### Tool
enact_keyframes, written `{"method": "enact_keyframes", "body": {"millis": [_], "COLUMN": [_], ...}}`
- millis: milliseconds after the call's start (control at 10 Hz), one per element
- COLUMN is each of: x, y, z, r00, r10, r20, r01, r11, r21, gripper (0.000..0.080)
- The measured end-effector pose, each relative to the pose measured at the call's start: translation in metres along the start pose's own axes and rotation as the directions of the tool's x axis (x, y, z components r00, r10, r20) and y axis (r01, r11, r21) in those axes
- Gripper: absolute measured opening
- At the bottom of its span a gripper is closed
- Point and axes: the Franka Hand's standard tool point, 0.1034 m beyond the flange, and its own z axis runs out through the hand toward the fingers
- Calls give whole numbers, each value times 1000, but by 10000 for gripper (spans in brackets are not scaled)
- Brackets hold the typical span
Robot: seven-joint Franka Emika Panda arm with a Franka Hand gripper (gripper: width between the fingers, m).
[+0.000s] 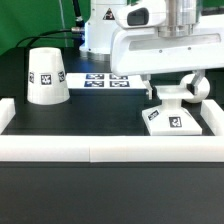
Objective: Assemble lamp
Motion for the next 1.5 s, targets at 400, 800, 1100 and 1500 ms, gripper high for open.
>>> {"method": "enact_keyframes", "body": {"millis": [400, 800, 1100, 1500], "x": [35, 41, 34, 10], "y": [-18, -18, -18, -16], "z": [2, 2, 0, -10], "r00": [996, 997, 999, 1000], "r10": [74, 64, 35, -19], "r20": [-41, -41, -35, -25], "r01": [-74, -64, -34, 19], "r11": [997, 998, 999, 1000], "r21": [11, 8, 5, -1], "gripper": [534, 534, 670, 698]}}
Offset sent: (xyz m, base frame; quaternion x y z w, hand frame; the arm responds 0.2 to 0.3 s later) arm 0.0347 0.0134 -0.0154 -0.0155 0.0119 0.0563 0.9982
